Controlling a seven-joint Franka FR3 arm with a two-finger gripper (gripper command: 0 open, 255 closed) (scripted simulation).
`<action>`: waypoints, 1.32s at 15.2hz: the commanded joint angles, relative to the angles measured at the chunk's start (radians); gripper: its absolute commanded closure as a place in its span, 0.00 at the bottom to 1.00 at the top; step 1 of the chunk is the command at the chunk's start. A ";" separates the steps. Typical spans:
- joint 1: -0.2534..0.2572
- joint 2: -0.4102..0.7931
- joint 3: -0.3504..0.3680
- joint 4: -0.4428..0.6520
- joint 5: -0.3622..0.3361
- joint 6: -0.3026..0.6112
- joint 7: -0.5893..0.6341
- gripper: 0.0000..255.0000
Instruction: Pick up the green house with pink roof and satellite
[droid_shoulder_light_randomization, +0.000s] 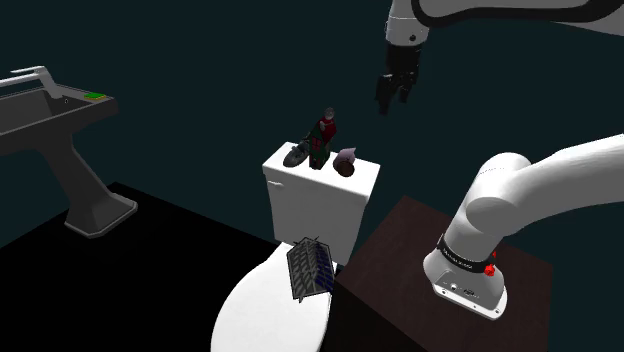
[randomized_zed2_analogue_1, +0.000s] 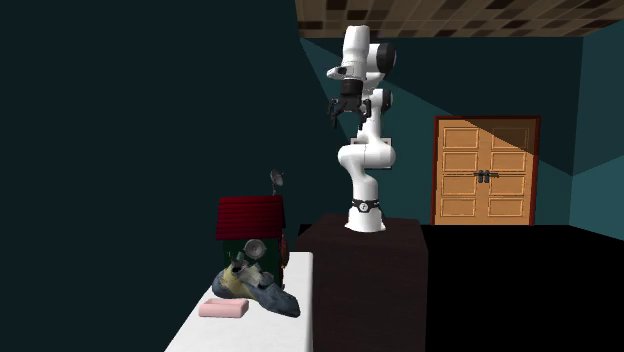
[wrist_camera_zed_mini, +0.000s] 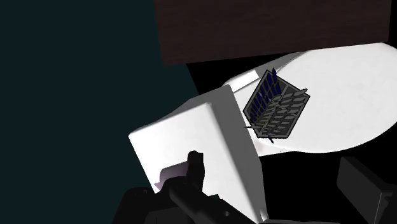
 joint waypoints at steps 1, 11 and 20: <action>0.000 0.000 0.000 0.000 0.000 0.000 0.000 0.00; -0.020 0.336 -0.106 0.116 0.011 0.260 -0.055 0.00; -0.028 0.668 -0.187 0.331 0.098 0.403 -0.137 0.00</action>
